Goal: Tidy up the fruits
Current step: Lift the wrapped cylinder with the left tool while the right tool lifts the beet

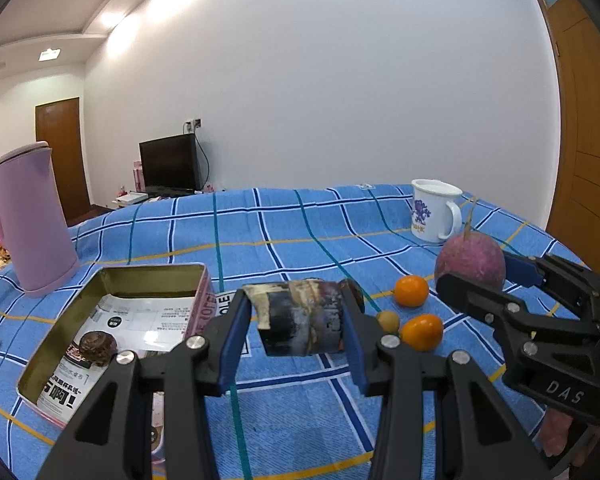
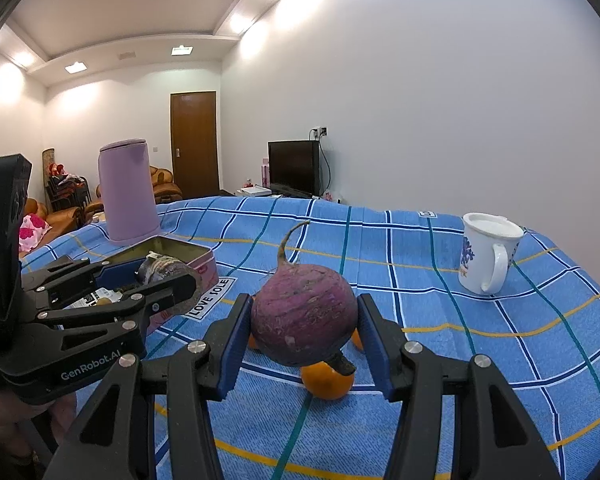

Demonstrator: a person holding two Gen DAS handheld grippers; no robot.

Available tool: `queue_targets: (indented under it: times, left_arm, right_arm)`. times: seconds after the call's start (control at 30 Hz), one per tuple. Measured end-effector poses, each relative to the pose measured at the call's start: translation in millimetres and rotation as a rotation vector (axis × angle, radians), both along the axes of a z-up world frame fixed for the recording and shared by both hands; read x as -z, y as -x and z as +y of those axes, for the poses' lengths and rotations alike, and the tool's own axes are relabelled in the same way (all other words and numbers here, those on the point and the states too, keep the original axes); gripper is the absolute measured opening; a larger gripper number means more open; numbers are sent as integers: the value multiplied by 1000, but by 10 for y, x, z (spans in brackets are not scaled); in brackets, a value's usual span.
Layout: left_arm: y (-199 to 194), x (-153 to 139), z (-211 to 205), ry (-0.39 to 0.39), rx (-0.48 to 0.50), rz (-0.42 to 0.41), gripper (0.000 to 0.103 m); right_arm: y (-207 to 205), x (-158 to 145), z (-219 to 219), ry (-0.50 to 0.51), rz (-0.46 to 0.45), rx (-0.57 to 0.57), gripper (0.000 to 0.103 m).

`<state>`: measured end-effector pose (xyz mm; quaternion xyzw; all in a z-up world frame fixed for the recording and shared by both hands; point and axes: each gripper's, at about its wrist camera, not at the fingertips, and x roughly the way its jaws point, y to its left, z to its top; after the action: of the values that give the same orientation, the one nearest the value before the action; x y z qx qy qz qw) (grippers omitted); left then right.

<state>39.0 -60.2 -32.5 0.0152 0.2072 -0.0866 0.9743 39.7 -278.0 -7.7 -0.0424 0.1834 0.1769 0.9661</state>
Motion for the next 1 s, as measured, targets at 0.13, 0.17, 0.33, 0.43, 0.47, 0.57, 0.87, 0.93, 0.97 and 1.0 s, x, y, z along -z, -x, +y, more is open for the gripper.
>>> queue_targets:
  times: [0.13, 0.17, 0.33, 0.43, 0.47, 0.57, 0.87, 0.93, 0.97, 1.0]
  left_arm:
    - [20, -8, 8, 2, -2, -9, 46]
    - [26, -10, 11, 3, -3, -13, 46]
    - [54, -21, 16, 4, -6, -28, 46]
    - [70, -29, 18, 4, -8, -38, 46]
    - [74, -32, 20, 5, -8, -41, 46]
    - [88, -36, 23, 6, -9, -49, 46]
    - [123, -49, 26, 5, -11, -71, 46]
    - [129, -50, 27, 7, -12, -74, 46]
    - [133, -52, 27, 7, -12, -76, 46]
    - [137, -53, 30, 8, -14, -79, 46]
  right_arm:
    - [19, -10, -5, -4, -11, -2, 54]
    - [31, -11, -3, -5, -14, -2, 54]
    - [55, -23, -11, -9, -27, -6, 54]
    - [64, -28, -12, -11, -32, -6, 54]
    - [68, -30, -11, -12, -34, -6, 54]
    - [79, -34, -16, -15, -41, -8, 54]
    - [117, -43, -22, -20, -64, -14, 54]
    - [127, -45, -23, -21, -67, -15, 54]
    - [137, -47, -21, -21, -69, -16, 54]
    - [140, -47, -21, -21, -70, -17, 54]
